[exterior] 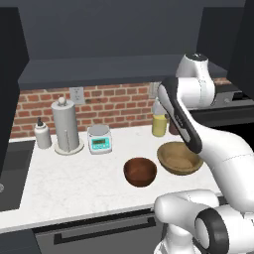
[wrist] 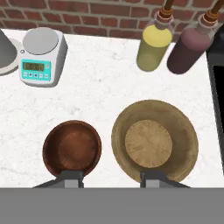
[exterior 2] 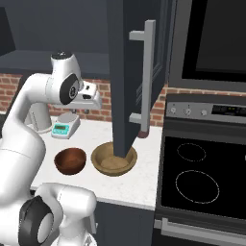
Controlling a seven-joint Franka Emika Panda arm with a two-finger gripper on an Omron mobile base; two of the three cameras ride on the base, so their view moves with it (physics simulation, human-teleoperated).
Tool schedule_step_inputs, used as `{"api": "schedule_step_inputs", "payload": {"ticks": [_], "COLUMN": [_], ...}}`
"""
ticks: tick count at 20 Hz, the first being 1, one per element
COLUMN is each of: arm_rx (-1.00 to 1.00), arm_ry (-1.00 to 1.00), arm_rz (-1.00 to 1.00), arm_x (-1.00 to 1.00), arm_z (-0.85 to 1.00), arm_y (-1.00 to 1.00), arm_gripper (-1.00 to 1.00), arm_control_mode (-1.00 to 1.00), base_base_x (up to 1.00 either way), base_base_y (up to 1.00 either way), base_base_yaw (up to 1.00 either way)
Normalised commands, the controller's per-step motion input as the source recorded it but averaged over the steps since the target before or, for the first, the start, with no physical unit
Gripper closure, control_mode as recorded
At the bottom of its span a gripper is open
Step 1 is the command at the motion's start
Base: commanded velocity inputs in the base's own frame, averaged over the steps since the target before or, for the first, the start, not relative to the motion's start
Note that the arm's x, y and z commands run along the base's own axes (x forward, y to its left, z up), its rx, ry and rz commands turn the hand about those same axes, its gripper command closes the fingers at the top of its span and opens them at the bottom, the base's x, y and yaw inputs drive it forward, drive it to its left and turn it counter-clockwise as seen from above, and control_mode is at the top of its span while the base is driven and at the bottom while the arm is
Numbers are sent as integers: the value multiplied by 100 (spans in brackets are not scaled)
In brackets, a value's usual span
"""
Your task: Pick up the bowls on the counter and stack them on top of one another in the open cabinet. Place the smaller bowl on top of the larger bowl.
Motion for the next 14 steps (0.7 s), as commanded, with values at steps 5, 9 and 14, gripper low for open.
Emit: {"api": "schedule_step_inputs", "payload": {"ticks": [5, 9, 14], "arm_rx": [-5, -1, 0], "arm_ry": [0, 4, 20], "arm_rz": [0, 0, 0], "arm_x": [-2, 0, 0], "arm_z": [-33, -97, -100], "arm_y": [21, 97, 69], "arm_gripper": [-100, -100, -100], "arm_control_mode": [-100, -100, -100], "base_base_x": [0, 0, 0], "base_base_y": [0, 0, 0], "base_base_yaw": [0, 0, 0]}}
